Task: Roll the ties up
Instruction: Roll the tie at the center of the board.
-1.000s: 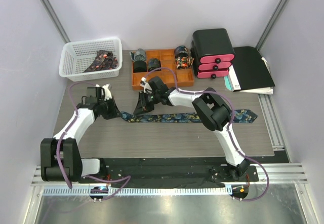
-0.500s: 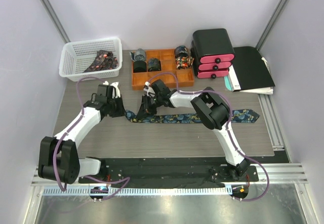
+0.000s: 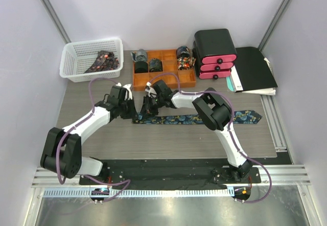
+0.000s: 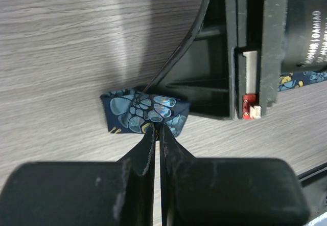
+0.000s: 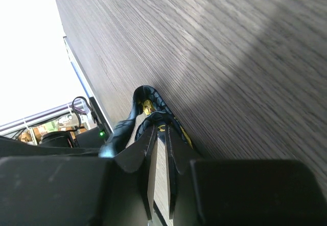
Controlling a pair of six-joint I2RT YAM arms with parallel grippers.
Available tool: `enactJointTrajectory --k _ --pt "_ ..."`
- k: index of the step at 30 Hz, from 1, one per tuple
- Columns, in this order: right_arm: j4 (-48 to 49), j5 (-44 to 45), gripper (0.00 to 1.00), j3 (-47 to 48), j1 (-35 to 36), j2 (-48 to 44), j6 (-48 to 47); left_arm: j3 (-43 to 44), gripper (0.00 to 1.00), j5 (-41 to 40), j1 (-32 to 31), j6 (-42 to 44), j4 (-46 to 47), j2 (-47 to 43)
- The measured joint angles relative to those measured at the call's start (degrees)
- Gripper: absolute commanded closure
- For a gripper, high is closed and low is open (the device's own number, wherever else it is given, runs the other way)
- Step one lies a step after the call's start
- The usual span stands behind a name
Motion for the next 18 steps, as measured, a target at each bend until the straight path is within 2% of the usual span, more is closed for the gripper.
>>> enactJointTrajectory --k 7,18 --pt "-0.8 0.0 0.79 0.0 -0.2 -0.2 -0.3 0.0 1.00 0.0 -0.5 -1.4 2.4 4.4" --pt "-8.3 1.4 0.70 -1.4 -2.6 -5.9 -5.4 0.0 1.00 0.0 -0.6 -1.4 2.5 4.3"
